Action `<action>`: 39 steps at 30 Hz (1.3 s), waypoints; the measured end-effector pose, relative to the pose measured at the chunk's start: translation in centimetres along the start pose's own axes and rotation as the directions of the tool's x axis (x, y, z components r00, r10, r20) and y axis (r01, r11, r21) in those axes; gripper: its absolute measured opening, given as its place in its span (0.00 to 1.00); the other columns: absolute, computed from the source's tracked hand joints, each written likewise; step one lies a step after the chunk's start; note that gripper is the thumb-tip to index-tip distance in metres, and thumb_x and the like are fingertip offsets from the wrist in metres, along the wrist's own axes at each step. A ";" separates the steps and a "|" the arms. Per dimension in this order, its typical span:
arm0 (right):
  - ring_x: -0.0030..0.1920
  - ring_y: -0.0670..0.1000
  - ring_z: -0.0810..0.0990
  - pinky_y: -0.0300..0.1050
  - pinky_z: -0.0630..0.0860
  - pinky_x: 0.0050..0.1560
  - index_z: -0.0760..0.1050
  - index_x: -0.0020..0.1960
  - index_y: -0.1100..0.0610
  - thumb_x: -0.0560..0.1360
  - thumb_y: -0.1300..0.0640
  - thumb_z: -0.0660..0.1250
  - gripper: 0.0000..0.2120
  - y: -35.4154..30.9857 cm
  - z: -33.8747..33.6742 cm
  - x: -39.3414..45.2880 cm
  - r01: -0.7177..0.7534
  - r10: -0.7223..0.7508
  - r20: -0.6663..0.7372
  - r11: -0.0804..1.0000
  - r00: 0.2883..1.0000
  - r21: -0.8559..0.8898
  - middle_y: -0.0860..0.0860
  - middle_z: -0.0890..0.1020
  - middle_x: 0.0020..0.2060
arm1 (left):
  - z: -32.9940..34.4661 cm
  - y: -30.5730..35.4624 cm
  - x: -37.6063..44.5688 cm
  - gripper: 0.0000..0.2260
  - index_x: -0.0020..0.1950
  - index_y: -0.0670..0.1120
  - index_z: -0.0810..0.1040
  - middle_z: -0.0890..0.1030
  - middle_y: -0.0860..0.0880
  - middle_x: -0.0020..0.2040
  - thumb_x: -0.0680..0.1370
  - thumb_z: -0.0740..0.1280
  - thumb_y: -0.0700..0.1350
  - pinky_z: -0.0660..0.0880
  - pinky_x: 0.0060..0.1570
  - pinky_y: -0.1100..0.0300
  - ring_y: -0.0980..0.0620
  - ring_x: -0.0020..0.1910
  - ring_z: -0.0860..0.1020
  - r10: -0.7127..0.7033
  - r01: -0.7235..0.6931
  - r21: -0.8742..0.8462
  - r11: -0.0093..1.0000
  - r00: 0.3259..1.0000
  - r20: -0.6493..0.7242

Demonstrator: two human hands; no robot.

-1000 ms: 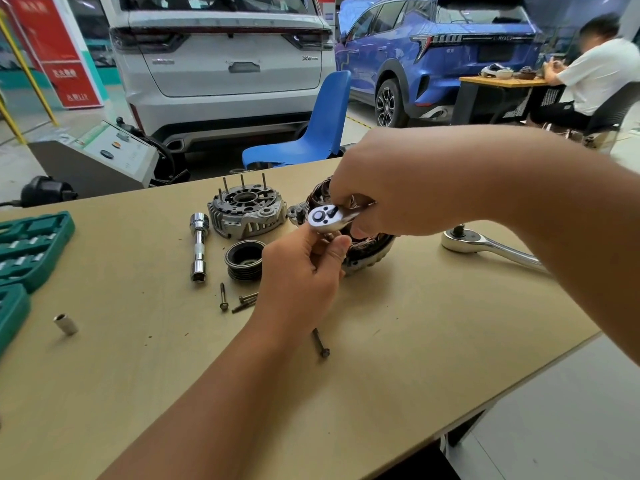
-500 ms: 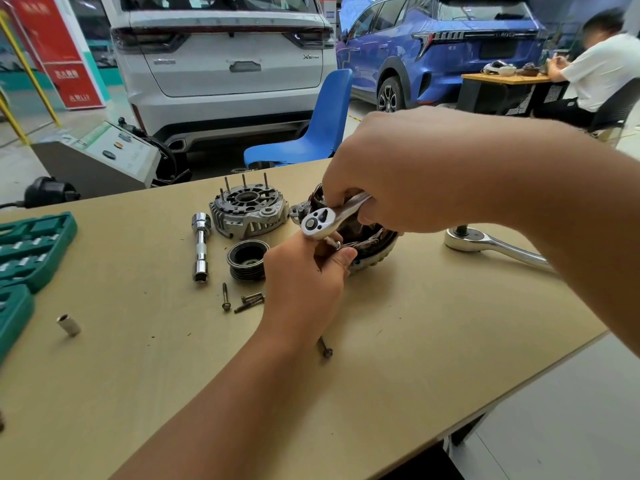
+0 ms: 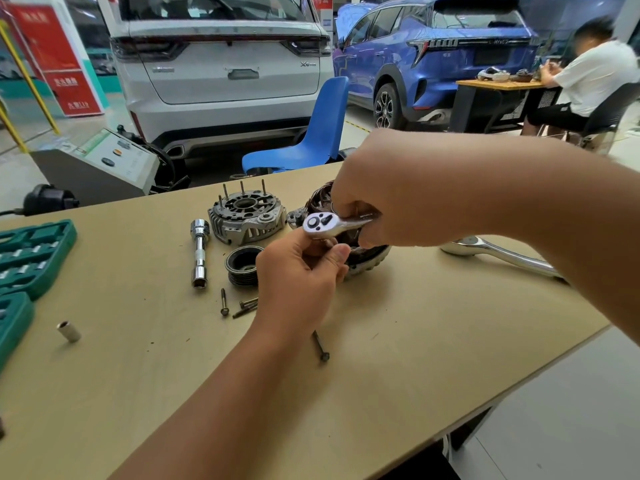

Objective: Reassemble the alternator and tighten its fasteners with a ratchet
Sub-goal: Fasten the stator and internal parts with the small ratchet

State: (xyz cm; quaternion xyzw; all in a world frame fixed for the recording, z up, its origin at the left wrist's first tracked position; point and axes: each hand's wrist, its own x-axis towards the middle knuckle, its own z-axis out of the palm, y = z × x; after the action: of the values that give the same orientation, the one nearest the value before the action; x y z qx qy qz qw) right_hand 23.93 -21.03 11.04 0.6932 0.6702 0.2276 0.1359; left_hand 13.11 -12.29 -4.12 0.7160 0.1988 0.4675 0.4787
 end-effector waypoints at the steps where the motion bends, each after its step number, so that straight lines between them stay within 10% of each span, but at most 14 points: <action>1: 0.24 0.46 0.70 0.40 0.64 0.25 0.79 0.38 0.47 0.64 0.54 0.76 0.07 0.5 0.1 -0.1 -0.004 0.003 -0.059 1.000 0.998 -0.010 0.44 0.70 0.25 | 0.0 -0.1 0.0 0.03 0.42 0.49 0.83 0.85 0.50 0.35 0.74 0.75 0.42 0.84 0.41 0.41 0.48 0.35 0.86 0.002 -0.002 -0.005 1.000 1.000 0.018; 6: 0.25 0.49 0.69 0.39 0.58 0.26 0.69 0.33 0.51 0.72 0.61 0.68 0.12 -0.2 -0.9 -1.4 -0.063 0.059 -0.131 0.998 0.990 -0.024 0.48 0.69 0.27 | 0.0 -0.1 -0.1 0.02 0.44 0.50 0.84 0.84 0.50 0.37 0.73 0.73 0.44 0.83 0.45 0.39 0.43 0.39 0.85 0.017 -0.017 -0.001 1.000 0.998 0.066; 11: 0.28 0.45 0.63 0.31 0.65 0.26 0.71 0.42 0.56 0.79 0.52 0.64 0.10 -1.5 -0.2 -1.3 0.005 -0.030 0.193 0.991 0.981 0.130 0.48 0.69 0.33 | 0.2 0.0 -0.2 0.02 0.43 0.51 0.86 0.86 0.50 0.38 0.74 0.73 0.48 0.83 0.40 0.58 0.54 0.37 0.84 0.027 -0.027 0.012 1.000 0.999 0.019; 17: 0.28 0.50 0.67 0.43 0.64 0.33 0.66 0.36 0.53 0.76 0.58 0.66 0.13 -1.8 -1.6 -1.4 -0.113 0.114 -0.125 0.993 0.986 0.018 0.49 0.69 0.31 | -0.1 0.1 0.0 0.03 0.45 0.42 0.84 0.85 0.48 0.35 0.77 0.74 0.35 0.85 0.41 0.49 0.47 0.35 0.86 -0.059 0.062 -0.061 0.996 0.997 0.048; 22: 0.32 0.56 0.73 0.48 0.75 0.36 0.74 0.47 0.56 0.76 0.61 0.67 0.03 -2.6 -1.9 -0.8 -0.055 0.057 -0.012 0.994 0.998 0.090 0.52 0.69 0.34 | -0.4 0.4 -0.1 0.03 0.47 0.43 0.85 0.86 0.46 0.38 0.77 0.74 0.36 0.84 0.38 0.50 0.45 0.35 0.85 0.030 -0.030 -0.084 0.996 1.000 0.005; 27: 0.26 0.52 0.64 0.47 0.65 0.35 0.59 0.32 0.55 0.71 0.66 0.65 0.17 -2.5 -2.5 -1.5 -0.141 0.143 -0.150 0.990 0.978 0.018 0.52 0.66 0.28 | -0.6 0.5 0.1 0.04 0.44 0.41 0.82 0.85 0.46 0.36 0.77 0.73 0.34 0.81 0.37 0.61 0.50 0.34 0.84 -0.016 0.021 -0.118 0.993 0.999 0.041; 30: 0.30 0.56 0.72 0.46 0.71 0.34 0.69 0.42 0.60 0.73 0.64 0.65 0.05 -3.5 -2.2 -1.0 -0.098 0.101 -0.064 0.993 0.993 0.060 0.53 0.69 0.34 | -0.7 0.6 0.1 0.13 0.40 0.51 0.83 0.85 0.51 0.35 0.76 0.73 0.33 0.76 0.33 0.65 0.57 0.32 0.81 0.016 -0.015 -0.056 0.998 1.000 0.017; 36: 0.26 0.52 0.65 0.46 0.66 0.32 0.59 0.33 0.54 0.73 0.63 0.66 0.18 -2.6 -2.3 -1.0 -0.154 0.155 -0.158 0.988 0.975 0.018 0.52 0.68 0.29 | -0.9 0.9 0.2 0.08 0.44 0.45 0.83 0.85 0.47 0.36 0.77 0.72 0.32 0.82 0.37 0.57 0.50 0.35 0.83 -0.039 0.048 -0.101 0.994 0.995 0.087; 39: 0.29 0.52 0.70 0.45 0.70 0.33 0.71 0.41 0.55 0.73 0.60 0.66 0.04 -3.3 -1.9 -0.7 -0.091 0.099 -0.095 0.992 0.991 0.083 0.52 0.72 0.34 | -0.8 0.9 0.1 0.08 0.42 0.45 0.85 0.85 0.47 0.36 0.76 0.73 0.32 0.81 0.35 0.55 0.48 0.35 0.83 0.005 -0.001 -0.062 0.998 0.998 0.065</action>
State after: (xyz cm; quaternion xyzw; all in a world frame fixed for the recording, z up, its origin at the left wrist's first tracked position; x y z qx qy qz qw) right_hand 20.11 -21.73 10.89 0.7171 0.6507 0.2412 0.0641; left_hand 12.36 -12.23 -3.16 0.7159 0.1677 0.4507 0.5063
